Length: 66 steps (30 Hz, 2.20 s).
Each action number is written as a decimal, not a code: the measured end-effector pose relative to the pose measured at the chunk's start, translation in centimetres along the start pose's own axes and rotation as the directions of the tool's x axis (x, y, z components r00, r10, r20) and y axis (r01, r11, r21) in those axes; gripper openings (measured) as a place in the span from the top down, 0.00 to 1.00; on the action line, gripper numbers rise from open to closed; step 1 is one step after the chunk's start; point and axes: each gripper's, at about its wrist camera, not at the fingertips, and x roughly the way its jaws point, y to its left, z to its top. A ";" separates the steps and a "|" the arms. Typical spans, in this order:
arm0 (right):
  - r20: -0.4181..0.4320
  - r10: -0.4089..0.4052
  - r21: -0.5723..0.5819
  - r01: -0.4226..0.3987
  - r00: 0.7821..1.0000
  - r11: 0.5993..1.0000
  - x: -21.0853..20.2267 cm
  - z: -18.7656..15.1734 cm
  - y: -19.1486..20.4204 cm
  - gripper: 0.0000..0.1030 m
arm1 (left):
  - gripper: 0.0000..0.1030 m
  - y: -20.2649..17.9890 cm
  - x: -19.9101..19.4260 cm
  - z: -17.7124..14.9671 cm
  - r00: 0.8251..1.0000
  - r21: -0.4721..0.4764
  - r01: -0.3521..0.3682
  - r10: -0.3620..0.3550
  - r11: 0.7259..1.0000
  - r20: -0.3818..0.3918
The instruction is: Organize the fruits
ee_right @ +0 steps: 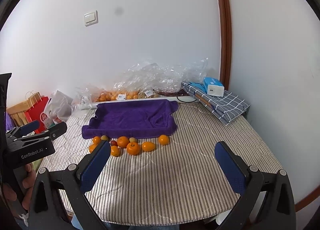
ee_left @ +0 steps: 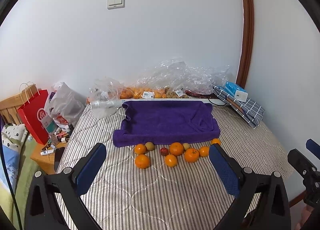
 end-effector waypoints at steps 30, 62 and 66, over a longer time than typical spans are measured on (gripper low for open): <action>0.016 0.010 0.000 -0.010 1.000 1.000 -0.2 -0.2 0.6 0.00 | 0.00 0.0 -0.6 0.0 1.000 0.000 0.013 -0.013 1.000 0.019; 0.034 0.096 -0.044 -0.095 0.995 0.995 3.9 0.3 2.2 0.00 | 0.01 2.2 3.4 -0.3 1.000 -0.031 0.000 0.001 1.000 0.017; 0.033 0.121 -0.031 -0.120 0.992 0.992 5.6 0.5 2.1 0.00 | 0.01 2.5 4.7 -0.1 1.000 -0.009 -0.017 0.017 1.000 0.016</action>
